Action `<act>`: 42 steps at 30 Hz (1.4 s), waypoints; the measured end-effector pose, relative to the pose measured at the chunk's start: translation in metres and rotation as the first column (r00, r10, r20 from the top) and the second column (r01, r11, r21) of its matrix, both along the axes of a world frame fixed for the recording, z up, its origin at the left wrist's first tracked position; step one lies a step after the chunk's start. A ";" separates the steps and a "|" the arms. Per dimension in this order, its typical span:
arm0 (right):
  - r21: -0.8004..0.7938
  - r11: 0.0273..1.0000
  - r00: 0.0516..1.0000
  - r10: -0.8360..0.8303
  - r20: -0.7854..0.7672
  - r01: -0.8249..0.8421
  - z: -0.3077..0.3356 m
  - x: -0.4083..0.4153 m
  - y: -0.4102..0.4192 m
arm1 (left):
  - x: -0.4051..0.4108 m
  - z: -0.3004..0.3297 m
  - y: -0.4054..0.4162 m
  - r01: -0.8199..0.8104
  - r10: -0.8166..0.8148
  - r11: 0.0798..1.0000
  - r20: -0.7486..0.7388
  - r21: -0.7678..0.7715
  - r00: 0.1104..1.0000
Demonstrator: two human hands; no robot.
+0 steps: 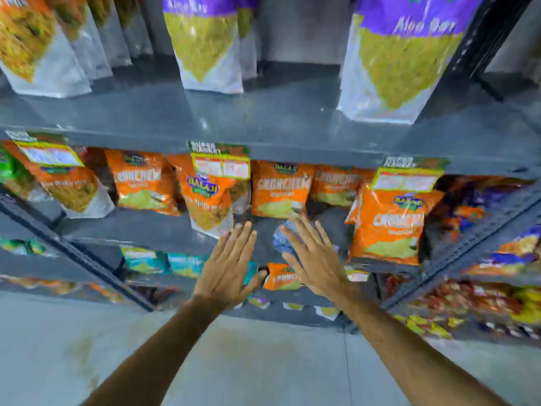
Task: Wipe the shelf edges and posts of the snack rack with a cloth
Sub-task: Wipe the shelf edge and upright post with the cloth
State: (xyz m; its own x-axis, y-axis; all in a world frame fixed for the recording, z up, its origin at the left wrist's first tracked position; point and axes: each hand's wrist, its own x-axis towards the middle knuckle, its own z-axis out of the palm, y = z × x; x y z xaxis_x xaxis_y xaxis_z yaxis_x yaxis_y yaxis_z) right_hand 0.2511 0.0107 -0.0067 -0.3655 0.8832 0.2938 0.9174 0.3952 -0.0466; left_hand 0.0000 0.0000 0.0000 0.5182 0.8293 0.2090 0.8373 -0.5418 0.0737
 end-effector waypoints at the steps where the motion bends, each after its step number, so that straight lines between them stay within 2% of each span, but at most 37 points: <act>1: -0.054 0.998 1.000 -0.030 -0.002 0.030 -0.014 0.002 0.009 | 0.001 -0.016 0.008 0.003 -0.004 1.000 -0.030 -0.019 1.000; 4: -0.155 0.980 0.992 -0.128 0.004 0.127 -0.051 0.009 0.035 | 0.000 -0.058 0.036 -0.029 0.023 0.996 -0.073 -0.079 0.997; 10: -0.267 0.958 0.994 -0.109 -0.013 0.102 -0.100 0.011 0.070 | 0.011 -0.116 0.067 -0.070 0.056 0.986 -0.099 -0.152 0.994; 12: -0.238 0.965 0.992 -0.123 -0.042 0.110 -0.108 0.011 0.071 | 0.015 -0.128 0.068 -0.097 0.075 0.980 -0.129 -0.175 0.989; 17: -0.131 0.989 0.968 -0.103 -0.230 0.074 -0.113 0.007 0.075 | 0.017 -0.133 0.069 -0.133 0.098 0.969 -0.174 -0.206 0.980; 20: -0.170 0.980 0.973 -0.139 -0.186 0.108 -0.101 0.003 0.070 | 0.015 -0.117 0.060 -0.127 0.094 0.962 -0.144 -0.242 0.985; 22: -0.213 0.971 0.966 -0.153 -0.211 0.107 -0.082 -0.001 0.062 | 0.007 -0.099 0.047 -0.138 0.117 0.968 -0.111 -0.209 0.987; 29: -0.190 0.966 0.836 0.044 -0.546 -0.175 -0.004 -0.059 0.033 | -0.065 -0.016 0.001 -0.248 0.246 0.968 -0.071 -0.023 0.967; 32: -0.168 0.947 0.786 0.119 -0.607 -0.274 0.024 -0.102 0.030 | -0.113 0.023 -0.008 -0.311 0.314 0.948 -0.052 0.066 0.948; 37: -0.088 0.920 0.743 0.250 -0.620 -0.382 0.072 -0.199 0.038 | -0.211 0.080 -0.010 -0.389 0.404 0.897 -0.033 0.211 0.914; 42: 0.048 0.907 0.709 0.359 -0.606 -0.418 0.120 -0.322 0.047 | -0.324 0.134 0.009 -0.382 0.405 0.859 0.005 0.340 0.914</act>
